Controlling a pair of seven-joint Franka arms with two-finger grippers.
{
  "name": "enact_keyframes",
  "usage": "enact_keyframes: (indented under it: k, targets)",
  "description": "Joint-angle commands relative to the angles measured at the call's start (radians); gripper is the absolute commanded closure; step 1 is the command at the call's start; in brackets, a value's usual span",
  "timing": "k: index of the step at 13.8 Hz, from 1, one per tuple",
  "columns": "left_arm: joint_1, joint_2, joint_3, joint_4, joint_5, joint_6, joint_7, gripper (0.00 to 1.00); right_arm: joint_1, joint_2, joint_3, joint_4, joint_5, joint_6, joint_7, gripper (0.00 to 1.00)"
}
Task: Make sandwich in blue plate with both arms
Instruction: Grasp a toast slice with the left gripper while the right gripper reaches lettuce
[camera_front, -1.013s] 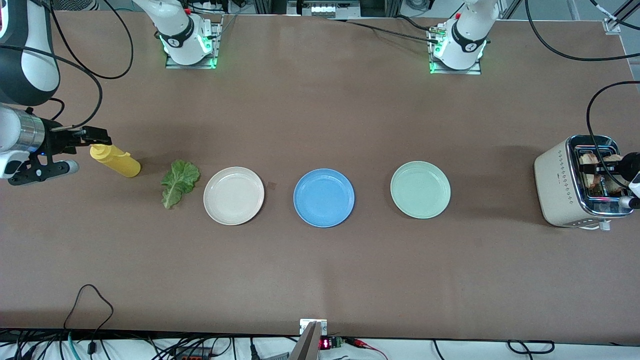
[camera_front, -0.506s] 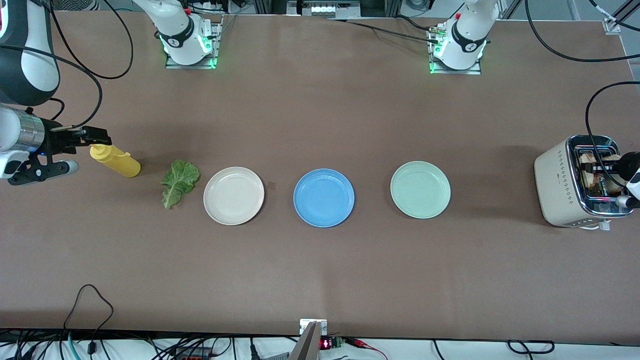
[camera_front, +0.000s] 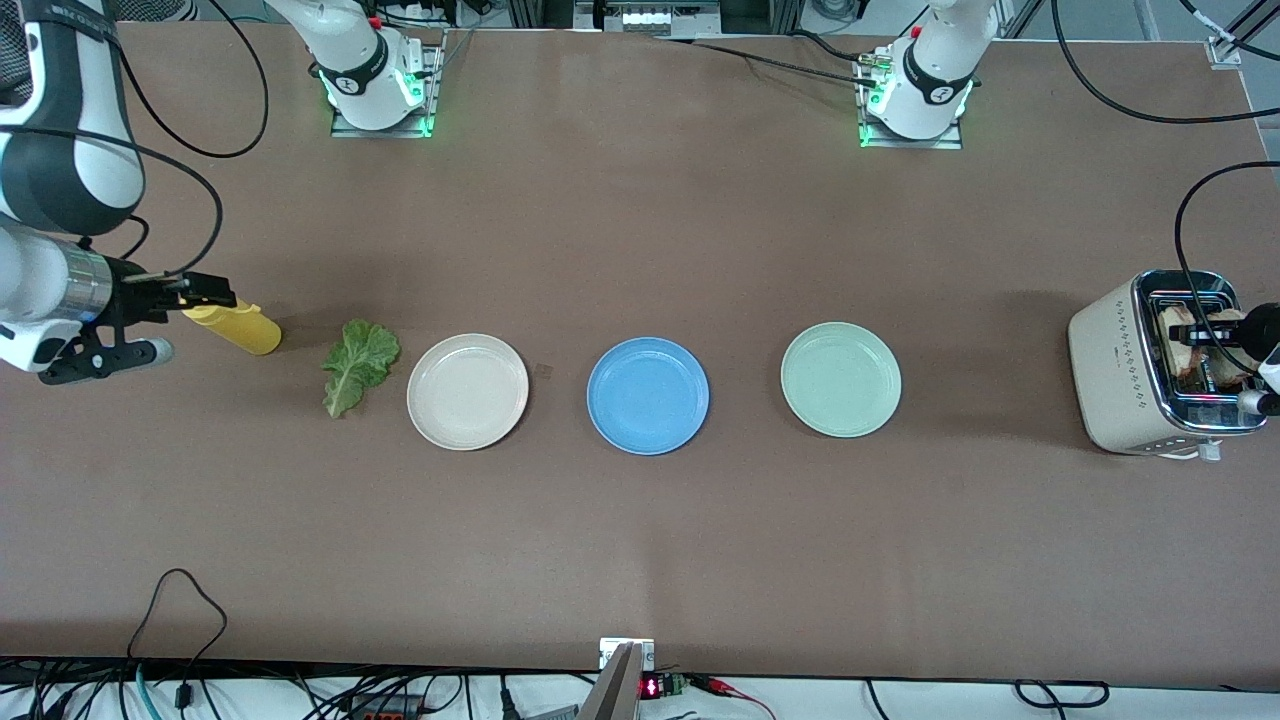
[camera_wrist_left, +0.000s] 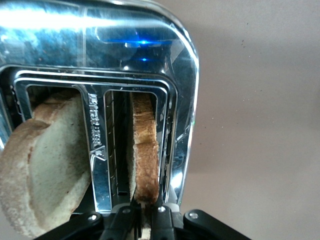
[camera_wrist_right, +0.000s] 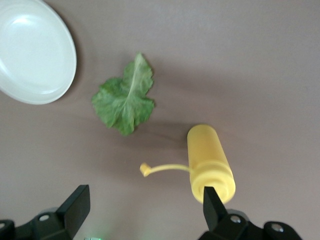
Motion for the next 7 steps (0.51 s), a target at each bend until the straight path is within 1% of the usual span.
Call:
enact_keyframes:
  k: [1, 4, 7]
  targets:
    - [0.005, -0.013, -0.015, 0.056, 0.002, -0.050, 0.029, 0.99, -0.001, -0.024, 0.005, -0.122, 0.006, 0.138, 0.056, 0.00]
    - [-0.007, -0.011, -0.016, 0.174, 0.004, -0.192, 0.033, 0.99, 0.012, -0.036, 0.009, -0.241, 0.008, 0.302, 0.154, 0.00]
    - [-0.014, -0.017, -0.042, 0.234, 0.001, -0.265, 0.046, 0.99, 0.070, -0.030, 0.009, -0.298, 0.008, 0.399, 0.267, 0.00]
